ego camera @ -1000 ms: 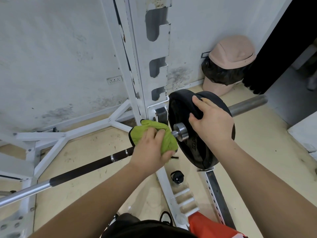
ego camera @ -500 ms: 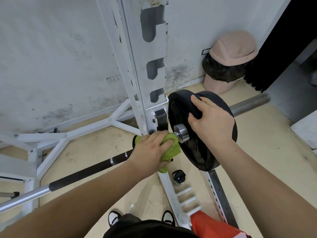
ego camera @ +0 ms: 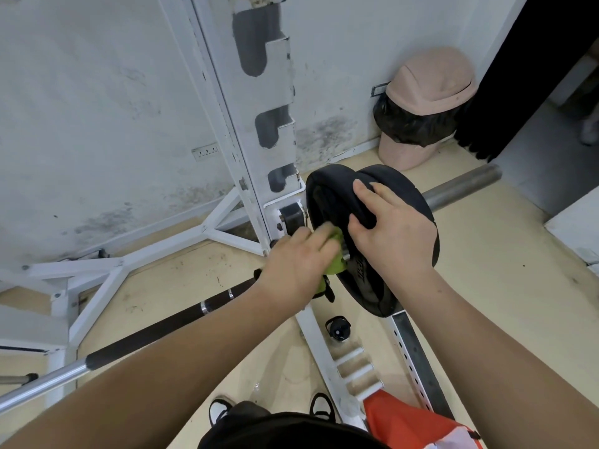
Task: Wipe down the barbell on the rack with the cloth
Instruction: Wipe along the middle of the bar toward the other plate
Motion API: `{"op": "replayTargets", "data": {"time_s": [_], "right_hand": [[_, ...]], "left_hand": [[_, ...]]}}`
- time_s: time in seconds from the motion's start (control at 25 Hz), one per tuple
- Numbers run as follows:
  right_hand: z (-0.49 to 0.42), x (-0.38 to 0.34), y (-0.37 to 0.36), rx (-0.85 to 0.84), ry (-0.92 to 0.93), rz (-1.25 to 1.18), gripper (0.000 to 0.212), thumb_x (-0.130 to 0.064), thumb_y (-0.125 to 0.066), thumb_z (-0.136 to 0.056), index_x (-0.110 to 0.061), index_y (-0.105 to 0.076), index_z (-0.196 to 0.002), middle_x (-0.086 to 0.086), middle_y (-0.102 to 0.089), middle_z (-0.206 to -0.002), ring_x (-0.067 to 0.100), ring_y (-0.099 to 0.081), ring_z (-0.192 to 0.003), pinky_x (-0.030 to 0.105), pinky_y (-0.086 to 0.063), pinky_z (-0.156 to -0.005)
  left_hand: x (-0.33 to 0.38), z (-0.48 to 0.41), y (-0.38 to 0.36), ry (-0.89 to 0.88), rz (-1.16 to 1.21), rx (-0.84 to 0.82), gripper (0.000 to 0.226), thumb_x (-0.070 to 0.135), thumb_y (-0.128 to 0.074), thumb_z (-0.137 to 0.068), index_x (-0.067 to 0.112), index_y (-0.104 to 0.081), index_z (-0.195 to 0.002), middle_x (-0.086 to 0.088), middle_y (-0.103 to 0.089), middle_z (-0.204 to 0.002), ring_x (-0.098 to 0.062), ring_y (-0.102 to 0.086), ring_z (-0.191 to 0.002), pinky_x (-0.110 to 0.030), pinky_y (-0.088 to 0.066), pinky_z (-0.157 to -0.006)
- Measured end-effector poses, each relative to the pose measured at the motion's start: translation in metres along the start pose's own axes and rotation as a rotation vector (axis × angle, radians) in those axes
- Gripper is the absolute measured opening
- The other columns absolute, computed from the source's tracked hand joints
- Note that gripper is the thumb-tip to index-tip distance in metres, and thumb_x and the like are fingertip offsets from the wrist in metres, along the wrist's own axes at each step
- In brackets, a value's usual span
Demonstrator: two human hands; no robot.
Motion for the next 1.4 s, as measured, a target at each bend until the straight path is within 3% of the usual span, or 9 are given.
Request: {"op": "replayTargets", "data": {"time_s": [0.12, 0.2, 0.36, 0.6, 0.72, 0.96, 1.12, 1.28, 1.4], "right_hand": [[0.001, -0.001, 0.002, -0.003, 0.007, 0.016, 0.052, -0.036, -0.074, -0.084, -0.034, -0.064, -0.135, -0.009, -0.067, -0.132, 0.025, -0.071, -0.092, 0.032, -0.053, -0.06], [0.003, 0.001, 0.003, -0.012, -0.012, 0.01, 0.052, -0.037, -0.074, -0.085, -0.035, -0.063, -0.136, -0.01, -0.065, -0.135, 0.024, -0.071, -0.094, 0.032, -0.053, -0.062], [0.007, 0.004, 0.003, -0.012, -0.028, 0.018, 0.052, -0.04, -0.072, -0.086, -0.039, -0.062, -0.137, -0.012, -0.064, -0.137, 0.022, -0.071, -0.095, 0.029, -0.051, -0.061], [0.008, 0.004, -0.001, -0.016, -0.015, 0.031, 0.052, -0.039, -0.07, -0.088, -0.037, -0.061, -0.139, -0.01, -0.063, -0.138, 0.022, -0.07, -0.094, 0.031, -0.054, -0.061], [0.003, 0.001, -0.002, -0.014, -0.015, 0.026, 0.052, -0.038, -0.071, -0.086, -0.036, -0.062, -0.137, -0.01, -0.064, -0.137, 0.024, -0.071, -0.093, 0.032, -0.054, -0.06], [-0.003, -0.003, -0.002, -0.044, -0.025, 0.002, 0.053, -0.037, -0.07, -0.087, -0.037, -0.06, -0.139, -0.011, -0.062, -0.139, 0.024, -0.07, -0.098, 0.035, -0.056, -0.066], [-0.001, -0.002, -0.002, -0.054, -0.038, 0.02, 0.054, -0.038, -0.07, -0.087, -0.038, -0.059, -0.14, -0.012, -0.062, -0.14, 0.024, -0.07, -0.097, 0.033, -0.055, -0.065], [0.0, -0.003, 0.0, -0.06, -0.029, 0.017, 0.053, -0.037, -0.072, -0.086, -0.038, -0.061, -0.138, -0.012, -0.063, -0.137, 0.024, -0.07, -0.096, 0.034, -0.055, -0.063], [0.002, -0.002, 0.003, -0.047, -0.036, 0.013, 0.052, -0.037, -0.071, -0.087, -0.038, -0.061, -0.138, -0.012, -0.062, -0.138, 0.023, -0.07, -0.098, 0.033, -0.055, -0.064]], "left_hand": [[-0.001, 0.004, -0.022, -0.042, -0.115, -0.112, 0.065, 0.016, -0.069, -0.084, 0.028, -0.051, -0.144, -0.001, -0.03, -0.167, -0.03, -0.046, -0.131, -0.043, -0.044, -0.092], [-0.006, 0.003, -0.024, -0.016, -0.167, -0.147, 0.071, 0.018, -0.068, -0.088, 0.032, -0.038, -0.151, -0.001, -0.021, -0.168, -0.03, -0.039, -0.132, -0.044, -0.043, -0.096], [-0.011, 0.008, -0.026, 0.039, -0.193, -0.214, 0.075, 0.016, -0.076, -0.083, 0.027, -0.038, -0.147, -0.009, -0.036, -0.152, -0.033, -0.046, -0.116, -0.041, -0.055, -0.08], [-0.043, 0.034, -0.031, 0.084, -0.078, -0.151, 0.065, 0.022, -0.093, -0.058, 0.021, -0.068, -0.118, -0.007, -0.066, -0.11, -0.028, -0.058, -0.082, -0.039, -0.058, -0.053], [-0.009, -0.002, -0.031, 0.037, -0.033, -0.111, 0.056, 0.019, -0.09, -0.063, 0.017, -0.069, -0.114, -0.004, -0.067, -0.108, -0.028, -0.055, -0.091, -0.037, -0.056, -0.055], [-0.037, 0.045, -0.031, 0.112, -0.049, -0.2, 0.073, 0.013, -0.096, -0.038, 0.021, -0.072, -0.107, 0.0, -0.069, -0.098, -0.025, -0.058, -0.075, -0.03, -0.045, -0.04], [-0.029, 0.008, -0.018, 0.193, -0.044, -0.166, 0.054, 0.012, -0.078, -0.074, 0.019, -0.059, -0.124, -0.003, -0.06, -0.114, -0.027, -0.055, -0.101, -0.034, -0.042, -0.062], [0.003, -0.011, -0.022, 0.08, -0.045, -0.106, 0.058, 0.013, -0.093, -0.049, 0.015, -0.072, -0.103, -0.003, -0.067, -0.099, -0.026, -0.058, -0.087, -0.029, -0.043, -0.05], [-0.027, 0.039, -0.032, 0.13, 0.003, -0.142, 0.071, 0.002, -0.089, -0.045, 0.016, -0.072, -0.113, -0.003, -0.067, -0.1, -0.028, -0.058, -0.081, -0.033, -0.047, -0.046]]}}
Point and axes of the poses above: each hand's wrist, its own z-axis away from the middle knuckle, its own y-axis out of the back of the hand, x = y × z, the point moved 9 cm from there along -z, towards the middle knuckle
